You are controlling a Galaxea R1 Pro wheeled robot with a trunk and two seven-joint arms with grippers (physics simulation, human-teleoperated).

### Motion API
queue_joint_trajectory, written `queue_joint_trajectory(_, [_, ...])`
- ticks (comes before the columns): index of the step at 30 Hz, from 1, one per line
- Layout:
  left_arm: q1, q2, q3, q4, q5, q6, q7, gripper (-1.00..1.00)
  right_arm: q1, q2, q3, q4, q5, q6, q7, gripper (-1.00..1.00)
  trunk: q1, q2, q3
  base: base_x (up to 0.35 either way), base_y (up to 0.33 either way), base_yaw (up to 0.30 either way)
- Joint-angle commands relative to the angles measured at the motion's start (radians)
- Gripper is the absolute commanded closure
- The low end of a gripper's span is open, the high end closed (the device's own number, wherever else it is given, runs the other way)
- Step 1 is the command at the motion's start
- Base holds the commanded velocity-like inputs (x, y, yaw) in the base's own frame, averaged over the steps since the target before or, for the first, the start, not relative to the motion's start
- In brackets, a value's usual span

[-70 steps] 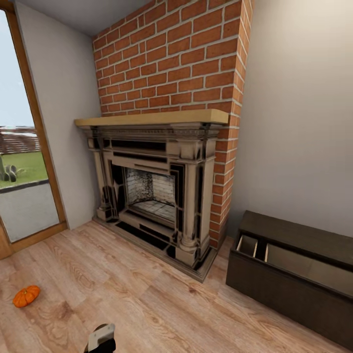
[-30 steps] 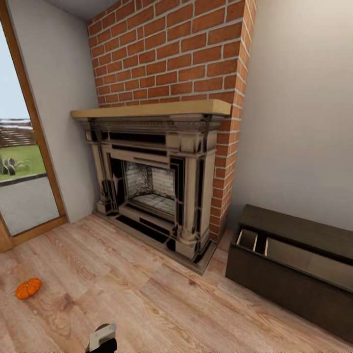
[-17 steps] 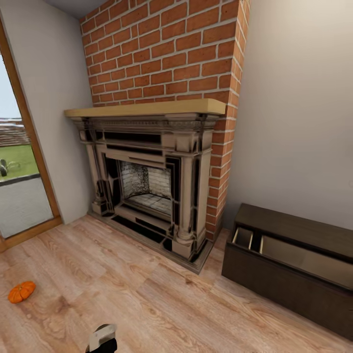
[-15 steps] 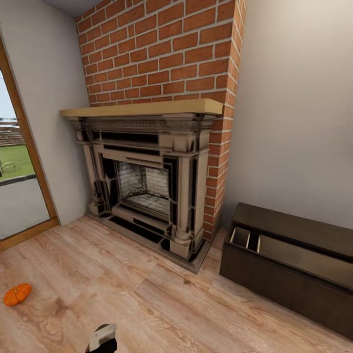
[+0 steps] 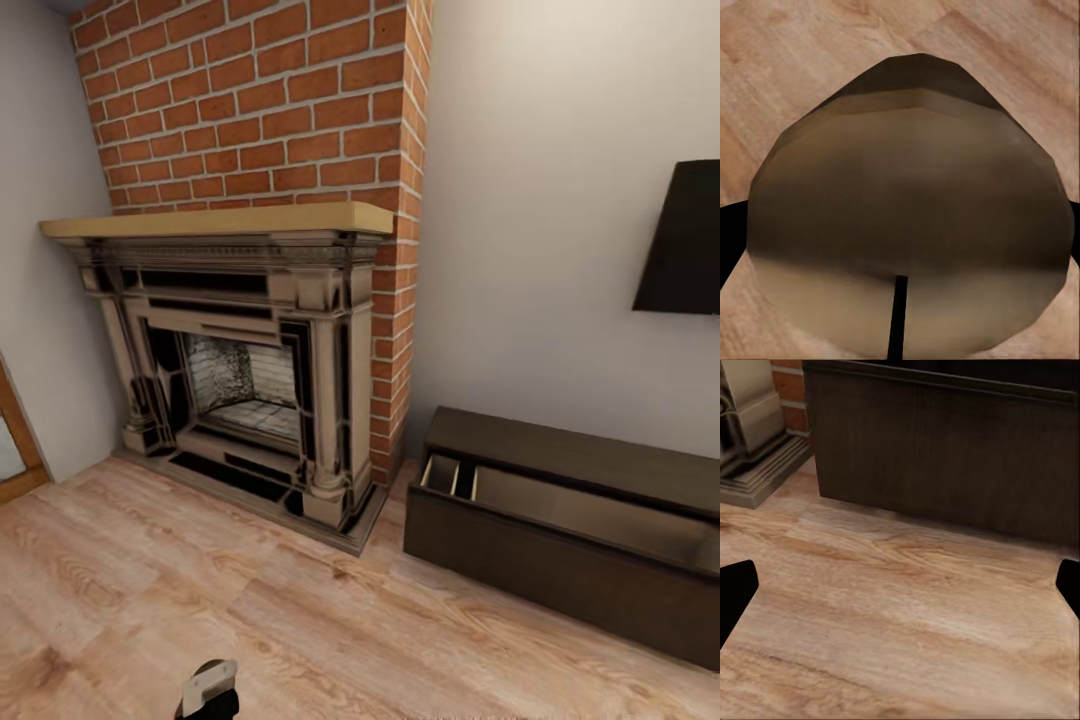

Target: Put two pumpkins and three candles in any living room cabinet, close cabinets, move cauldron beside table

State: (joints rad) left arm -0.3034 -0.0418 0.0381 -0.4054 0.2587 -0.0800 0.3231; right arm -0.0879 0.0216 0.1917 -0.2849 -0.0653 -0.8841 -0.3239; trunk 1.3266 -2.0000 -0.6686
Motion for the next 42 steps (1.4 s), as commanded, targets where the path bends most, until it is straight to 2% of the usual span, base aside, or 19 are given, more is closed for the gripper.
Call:
queue_joint_trajectory(1, [0.000, -0.001, 0.003, 0.002, 0.005, -0.007, 0.001, 1.00, -0.001, 0.000, 0.009, 0.001, -0.007, -0.003, -0.004, -1.00, 0.000, -0.001, -0.001, 0.000, -0.297, -0.278])
queue_joint_trajectory(20, [0.000, 0.000, 0.002, 0.013, 0.005, -0.012, 0.001, 1.00, -0.001, 0.000, 0.009, 0.003, -0.005, -0.002, -0.004, -1.00, 0.000, -0.001, -0.001, 0.000, -0.301, -0.289])
queue_joint_trajectory(42, [0.000, 0.000, 0.002, 0.014, 0.005, -0.011, 0.001, 1.00, -0.001, 0.000, 0.009, 0.016, -0.004, 0.000, -0.003, -1.00, 0.000, -0.001, -0.001, 0.000, -0.010, -0.293])
